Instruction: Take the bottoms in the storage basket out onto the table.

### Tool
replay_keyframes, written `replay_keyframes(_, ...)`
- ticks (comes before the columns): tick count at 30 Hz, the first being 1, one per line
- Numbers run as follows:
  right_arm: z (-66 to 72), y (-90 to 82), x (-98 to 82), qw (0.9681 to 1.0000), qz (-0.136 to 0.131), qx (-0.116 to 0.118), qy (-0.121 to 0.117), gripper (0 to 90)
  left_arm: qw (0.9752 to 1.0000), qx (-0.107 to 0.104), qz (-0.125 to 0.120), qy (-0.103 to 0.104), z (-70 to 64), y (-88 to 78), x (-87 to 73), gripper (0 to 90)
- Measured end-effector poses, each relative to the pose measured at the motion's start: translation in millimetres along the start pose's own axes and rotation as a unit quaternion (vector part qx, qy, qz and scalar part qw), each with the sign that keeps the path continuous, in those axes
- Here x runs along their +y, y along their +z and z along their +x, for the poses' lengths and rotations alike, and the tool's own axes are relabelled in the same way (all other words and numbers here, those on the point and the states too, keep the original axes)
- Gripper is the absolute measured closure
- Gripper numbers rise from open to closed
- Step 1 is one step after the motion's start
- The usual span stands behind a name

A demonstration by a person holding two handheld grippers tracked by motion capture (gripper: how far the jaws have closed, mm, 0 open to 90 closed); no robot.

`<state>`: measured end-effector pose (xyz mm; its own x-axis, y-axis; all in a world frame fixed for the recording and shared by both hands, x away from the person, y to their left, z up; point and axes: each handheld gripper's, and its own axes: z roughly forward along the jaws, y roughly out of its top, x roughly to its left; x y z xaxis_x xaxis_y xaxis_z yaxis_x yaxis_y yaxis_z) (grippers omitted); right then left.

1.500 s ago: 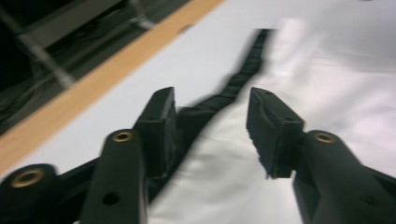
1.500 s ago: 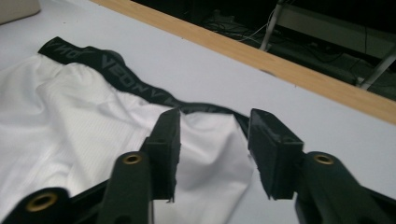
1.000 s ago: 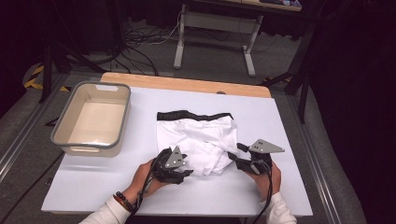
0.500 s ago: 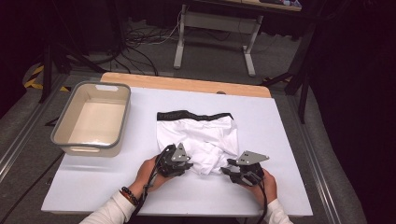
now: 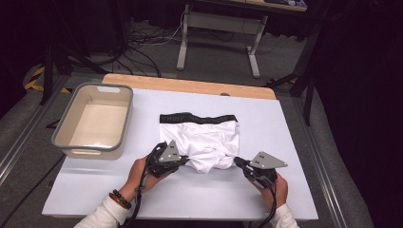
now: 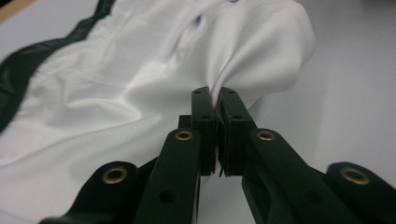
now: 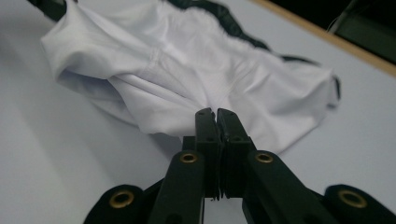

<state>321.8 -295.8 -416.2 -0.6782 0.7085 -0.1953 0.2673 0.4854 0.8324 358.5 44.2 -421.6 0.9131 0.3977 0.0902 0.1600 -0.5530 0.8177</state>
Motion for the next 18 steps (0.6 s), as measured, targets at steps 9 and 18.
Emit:
replay_keyframes(9,-6.7,-37.4,11.8,0.9927,-0.091,-0.071,0.033,88.3,0.9983,0.041,-0.019,-0.036,23.7,-30.3,-7.5,87.0)
replay_keyframes(18,-19.3,-25.0,-4.1,0.9897,-0.056,-0.112,0.069,80.0,0.9958,0.058,-0.035,-0.062,26.8,-31.8,-9.2,74.5)
